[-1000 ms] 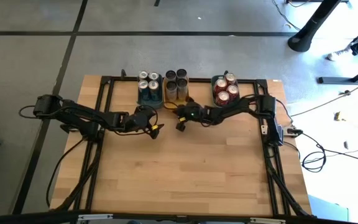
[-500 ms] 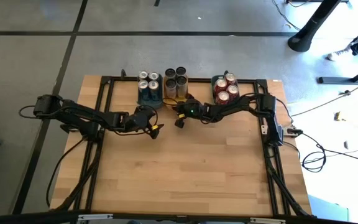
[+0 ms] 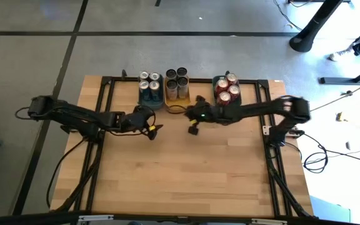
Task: Sort soda cans
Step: Adjust the green bin
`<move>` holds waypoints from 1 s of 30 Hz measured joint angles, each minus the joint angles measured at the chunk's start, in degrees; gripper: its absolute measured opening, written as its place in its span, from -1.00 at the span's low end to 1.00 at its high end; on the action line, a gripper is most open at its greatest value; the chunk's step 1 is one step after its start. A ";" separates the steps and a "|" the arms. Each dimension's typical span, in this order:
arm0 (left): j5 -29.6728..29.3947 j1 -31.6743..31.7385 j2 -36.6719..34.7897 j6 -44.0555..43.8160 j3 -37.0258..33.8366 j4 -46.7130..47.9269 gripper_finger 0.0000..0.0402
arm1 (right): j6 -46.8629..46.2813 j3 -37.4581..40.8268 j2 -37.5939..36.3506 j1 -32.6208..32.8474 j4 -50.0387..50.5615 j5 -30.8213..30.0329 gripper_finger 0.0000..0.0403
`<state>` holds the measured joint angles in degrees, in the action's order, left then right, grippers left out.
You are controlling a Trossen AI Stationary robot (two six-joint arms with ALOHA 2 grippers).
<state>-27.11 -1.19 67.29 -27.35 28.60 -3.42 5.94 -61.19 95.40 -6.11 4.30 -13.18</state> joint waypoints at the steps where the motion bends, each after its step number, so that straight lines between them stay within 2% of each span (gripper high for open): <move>1: -0.03 0.03 -0.96 0.00 0.00 1.62 0.84 | -0.91 0.00 -2.64 0.45 4.40 -1.94 -0.96; 7: -1.61 0.19 -7.22 -3.26 0.00 12.68 0.84 | -12.03 0.37 -16.90 0.77 28.81 -13.06 -0.96; 12: -2.95 0.22 -12.56 -9.94 0.00 23.31 0.84 | -24.55 5.81 -26.75 -0.83 40.89 -21.57 -0.96; 20: -5.03 0.22 -16.46 -16.49 -0.02 34.03 0.84 | -34.60 17.88 -36.75 -10.59 42.32 -22.60 -0.96; 25: -5.05 0.22 -16.46 -20.47 -0.02 39.37 0.84 | -38.21 21.98 -38.20 -14.22 43.66 -22.30 -0.96; 30: -5.50 0.22 -16.46 -22.17 -0.02 43.69 0.84 | -38.88 25.70 -38.23 -16.11 41.56 -26.18 -0.96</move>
<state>-32.62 -0.97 50.83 -49.53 28.58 40.27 -32.94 -35.48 57.17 -22.22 45.86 -39.36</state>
